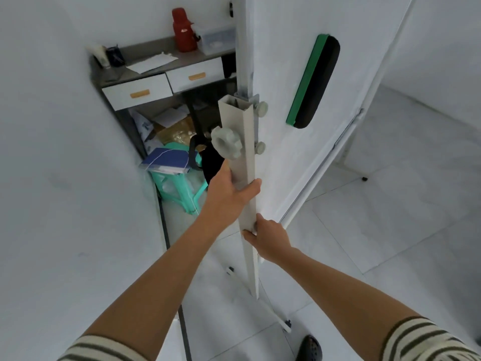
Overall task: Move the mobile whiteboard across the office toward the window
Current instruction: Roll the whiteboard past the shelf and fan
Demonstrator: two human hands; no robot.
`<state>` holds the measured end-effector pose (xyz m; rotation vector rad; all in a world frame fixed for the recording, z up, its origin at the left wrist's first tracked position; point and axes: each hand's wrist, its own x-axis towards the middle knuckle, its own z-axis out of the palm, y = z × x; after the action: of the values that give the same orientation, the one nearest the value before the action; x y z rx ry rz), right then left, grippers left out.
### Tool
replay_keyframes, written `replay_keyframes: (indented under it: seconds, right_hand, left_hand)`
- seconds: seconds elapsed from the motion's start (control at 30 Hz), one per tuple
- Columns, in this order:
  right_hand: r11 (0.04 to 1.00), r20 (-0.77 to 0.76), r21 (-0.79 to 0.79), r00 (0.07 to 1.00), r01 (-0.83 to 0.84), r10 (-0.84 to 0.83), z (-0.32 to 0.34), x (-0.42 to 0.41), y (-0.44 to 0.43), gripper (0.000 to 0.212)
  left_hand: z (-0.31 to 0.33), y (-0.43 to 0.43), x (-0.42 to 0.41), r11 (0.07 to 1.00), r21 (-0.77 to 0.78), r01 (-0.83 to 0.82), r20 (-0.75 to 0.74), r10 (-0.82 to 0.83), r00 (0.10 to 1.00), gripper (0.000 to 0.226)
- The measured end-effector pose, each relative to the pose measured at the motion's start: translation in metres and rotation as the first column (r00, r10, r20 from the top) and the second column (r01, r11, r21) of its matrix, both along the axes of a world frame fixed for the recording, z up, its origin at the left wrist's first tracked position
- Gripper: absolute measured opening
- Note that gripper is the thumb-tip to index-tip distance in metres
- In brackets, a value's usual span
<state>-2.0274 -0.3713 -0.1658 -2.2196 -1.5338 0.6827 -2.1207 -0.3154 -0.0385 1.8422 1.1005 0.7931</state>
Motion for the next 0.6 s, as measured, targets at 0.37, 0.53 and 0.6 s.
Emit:
replay_keyframes:
  seconds: [0.37, 0.53, 0.6]
  right_hand:
    - [0.998, -0.024, -0.026, 0.998, 0.051, -0.051, 0.0, -0.021, -0.084, 0.04]
    - [0.999, -0.03, -0.017, 0.999, 0.042, -0.043, -0.004, -0.006, -0.142, 0.04]
    - [0.999, -0.034, -0.013, 0.999, 0.037, -0.037, -0.006, 0.001, -0.166, 0.039]
  left_hand:
    - [0.002, -0.086, -0.023, 0.999, 0.023, 0.044, 0.019, -0.044, 0.999, 0.062]
    - [-0.002, -0.145, -0.011, 0.997, 0.068, 0.038, 0.027, -0.04, 0.999, 0.069]
    - [-0.003, -0.171, -0.004, 0.996, 0.087, 0.023, 0.02, -0.025, 0.999, 0.07]
